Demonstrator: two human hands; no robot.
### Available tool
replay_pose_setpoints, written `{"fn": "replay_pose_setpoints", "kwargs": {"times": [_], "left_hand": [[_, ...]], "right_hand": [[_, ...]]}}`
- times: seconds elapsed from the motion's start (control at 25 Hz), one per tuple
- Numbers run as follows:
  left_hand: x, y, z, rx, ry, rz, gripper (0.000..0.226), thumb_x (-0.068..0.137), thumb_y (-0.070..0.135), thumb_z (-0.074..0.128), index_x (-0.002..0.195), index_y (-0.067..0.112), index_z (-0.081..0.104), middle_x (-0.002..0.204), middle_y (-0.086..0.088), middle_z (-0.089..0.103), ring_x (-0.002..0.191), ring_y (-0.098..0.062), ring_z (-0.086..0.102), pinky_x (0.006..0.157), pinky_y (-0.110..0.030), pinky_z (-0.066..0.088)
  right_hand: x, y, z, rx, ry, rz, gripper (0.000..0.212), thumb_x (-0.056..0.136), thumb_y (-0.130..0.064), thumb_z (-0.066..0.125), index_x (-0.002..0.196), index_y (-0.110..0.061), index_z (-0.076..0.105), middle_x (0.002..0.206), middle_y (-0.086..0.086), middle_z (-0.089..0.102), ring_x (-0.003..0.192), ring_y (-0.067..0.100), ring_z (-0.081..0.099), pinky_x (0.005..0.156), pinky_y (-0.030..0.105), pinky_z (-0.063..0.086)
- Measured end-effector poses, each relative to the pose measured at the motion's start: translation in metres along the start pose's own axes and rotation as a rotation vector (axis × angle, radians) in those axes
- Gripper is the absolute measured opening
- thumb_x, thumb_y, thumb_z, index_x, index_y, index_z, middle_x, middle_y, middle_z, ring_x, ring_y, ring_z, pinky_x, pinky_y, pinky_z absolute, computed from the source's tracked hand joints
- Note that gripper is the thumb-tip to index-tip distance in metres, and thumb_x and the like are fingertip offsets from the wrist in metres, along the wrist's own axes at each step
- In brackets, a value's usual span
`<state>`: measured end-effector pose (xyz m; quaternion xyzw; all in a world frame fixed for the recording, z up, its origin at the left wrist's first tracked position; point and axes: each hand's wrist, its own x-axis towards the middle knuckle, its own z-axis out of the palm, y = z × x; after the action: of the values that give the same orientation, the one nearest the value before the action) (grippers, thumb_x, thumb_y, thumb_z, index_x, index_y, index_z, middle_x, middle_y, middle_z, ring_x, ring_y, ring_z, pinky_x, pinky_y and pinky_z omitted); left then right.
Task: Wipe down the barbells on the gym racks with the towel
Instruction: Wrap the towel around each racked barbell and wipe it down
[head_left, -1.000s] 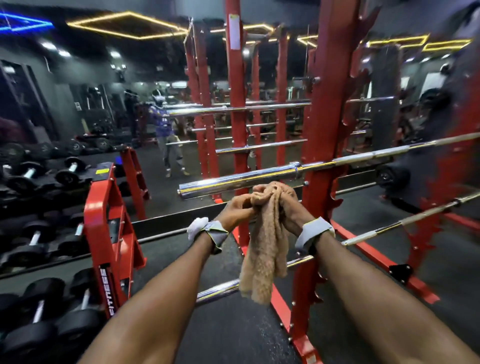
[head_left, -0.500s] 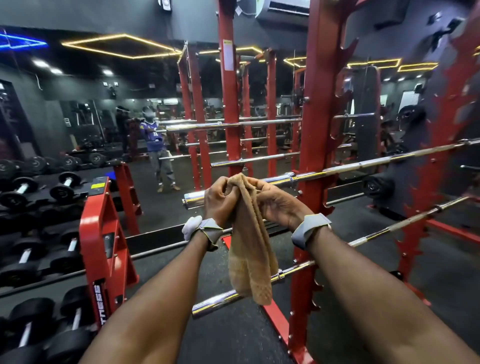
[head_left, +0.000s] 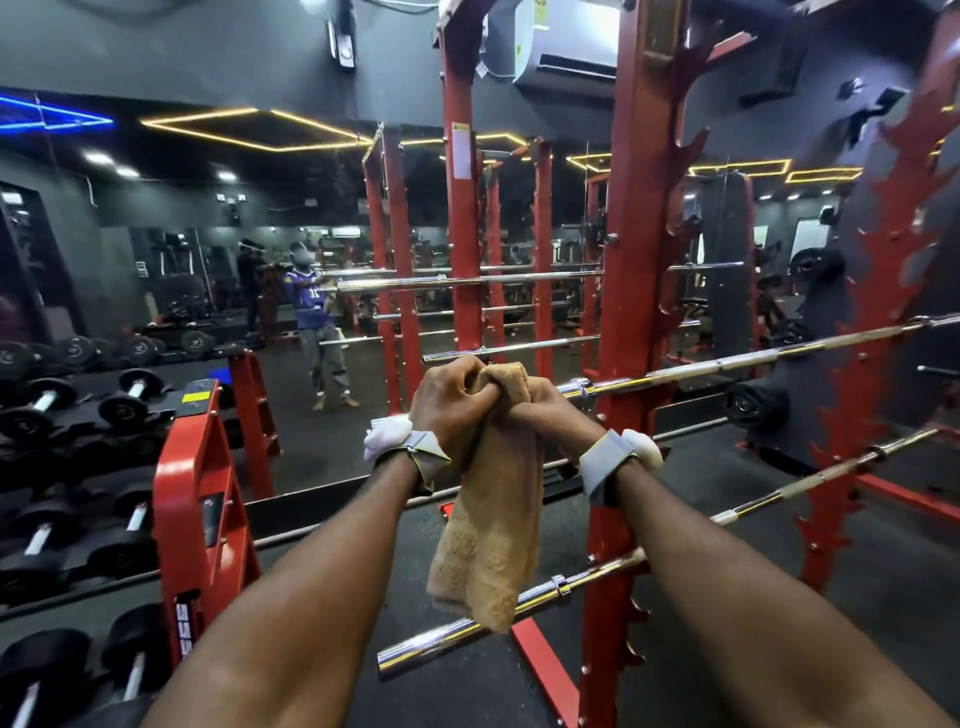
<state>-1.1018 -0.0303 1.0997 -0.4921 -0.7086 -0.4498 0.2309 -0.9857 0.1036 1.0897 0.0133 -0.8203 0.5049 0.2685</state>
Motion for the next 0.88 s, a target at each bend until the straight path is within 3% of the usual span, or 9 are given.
{"fn": "replay_pose_setpoints", "kwargs": {"times": [0.08, 0.16, 0.28, 0.44, 0.52, 0.64, 0.72, 0.8, 0.88], "left_hand": [[0.003, -0.003, -0.006, 0.006, -0.009, -0.009, 0.024, 0.075, 0.044, 0.06, 0.083, 0.022, 0.062, 0.069, 0.006, 0.063, 0.066, -0.016, 0.06, 0.059, -0.037, 0.05], [0.005, -0.008, -0.009, 0.019, -0.021, -0.017, 0.024, 0.076, 0.043, 0.061, 0.084, 0.02, 0.064, 0.07, 0.004, 0.064, 0.067, -0.019, 0.06, 0.06, -0.039, 0.05], [0.004, -0.015, -0.014, 0.006, -0.021, -0.015, 0.022, 0.076, 0.042, 0.062, 0.085, 0.021, 0.064, 0.069, 0.003, 0.064, 0.067, -0.02, 0.062, 0.061, -0.041, 0.051], [0.005, -0.016, -0.021, -0.098, 0.001, -0.029, 0.016, 0.082, 0.035, 0.062, 0.088, 0.02, 0.064, 0.072, 0.0, 0.065, 0.067, -0.017, 0.061, 0.063, -0.042, 0.051], [0.004, -0.015, -0.025, -0.221, -0.098, -0.02, 0.014, 0.083, 0.026, 0.064, 0.092, 0.015, 0.063, 0.08, -0.004, 0.066, 0.072, -0.012, 0.058, 0.069, -0.041, 0.051], [-0.01, -0.027, -0.029, -0.294, -0.256, 0.022, 0.019, 0.076, 0.014, 0.062, 0.095, 0.013, 0.062, 0.087, 0.0, 0.065, 0.081, -0.01, 0.056, 0.074, -0.041, 0.05], [-0.024, -0.041, -0.03, -0.294, -0.295, -0.032, 0.015, 0.074, 0.02, 0.069, 0.087, 0.015, 0.063, 0.081, 0.001, 0.062, 0.077, -0.01, 0.053, 0.069, -0.044, 0.049], [-0.033, -0.052, -0.033, -0.263, -0.304, -0.105, 0.031, 0.07, 0.04, 0.072, 0.08, 0.013, 0.064, 0.074, 0.003, 0.059, 0.072, -0.009, 0.051, 0.064, -0.039, 0.047], [-0.038, -0.062, -0.038, -0.242, -0.292, -0.165, 0.039, 0.066, 0.047, 0.071, 0.072, 0.01, 0.06, 0.067, 0.004, 0.052, 0.068, -0.01, 0.047, 0.06, -0.039, 0.042]], "right_hand": [[0.003, -0.007, -0.002, -0.142, 0.013, -0.005, 0.01, 0.07, -0.014, 0.073, 0.08, -0.012, 0.074, 0.078, -0.004, 0.066, 0.081, 0.007, 0.061, 0.075, 0.035, 0.05], [0.009, -0.014, -0.011, -0.366, 0.01, -0.016, 0.019, 0.065, -0.028, 0.074, 0.073, -0.011, 0.072, 0.069, -0.007, 0.059, 0.069, 0.001, 0.055, 0.064, 0.029, 0.045], [0.015, -0.021, -0.016, -0.586, -0.004, -0.038, 0.027, 0.061, -0.038, 0.069, 0.064, -0.013, 0.062, 0.061, -0.005, 0.05, 0.061, 0.006, 0.047, 0.057, 0.04, 0.042], [0.016, -0.024, -0.011, -0.244, 0.092, -0.048, 0.028, 0.065, -0.026, 0.072, 0.051, -0.012, 0.052, 0.059, -0.004, 0.042, 0.06, 0.011, 0.038, 0.055, 0.035, 0.027], [0.015, -0.032, -0.005, -0.064, 0.145, -0.034, 0.025, 0.072, -0.015, 0.076, 0.055, -0.016, 0.058, 0.061, -0.003, 0.048, 0.061, 0.011, 0.041, 0.054, 0.029, 0.03], [0.011, -0.051, 0.002, 0.099, 0.179, -0.046, 0.017, 0.08, 0.0, 0.071, 0.066, -0.007, 0.065, 0.062, -0.002, 0.058, 0.059, 0.007, 0.051, 0.054, 0.022, 0.042], [0.005, -0.064, 0.005, 0.192, 0.196, -0.041, 0.003, 0.081, 0.001, 0.069, 0.078, -0.001, 0.07, 0.069, 0.002, 0.065, 0.064, 0.009, 0.06, 0.056, 0.023, 0.049], [0.001, -0.071, 0.007, 0.262, 0.209, -0.006, 0.012, 0.082, -0.001, 0.07, 0.092, 0.005, 0.071, 0.075, 0.006, 0.069, 0.068, 0.011, 0.065, 0.056, 0.024, 0.052], [-0.001, -0.071, 0.009, 0.295, 0.22, 0.03, 0.019, 0.083, -0.003, 0.071, 0.098, 0.006, 0.07, 0.077, 0.006, 0.068, 0.068, 0.011, 0.066, 0.054, 0.025, 0.053]]}}
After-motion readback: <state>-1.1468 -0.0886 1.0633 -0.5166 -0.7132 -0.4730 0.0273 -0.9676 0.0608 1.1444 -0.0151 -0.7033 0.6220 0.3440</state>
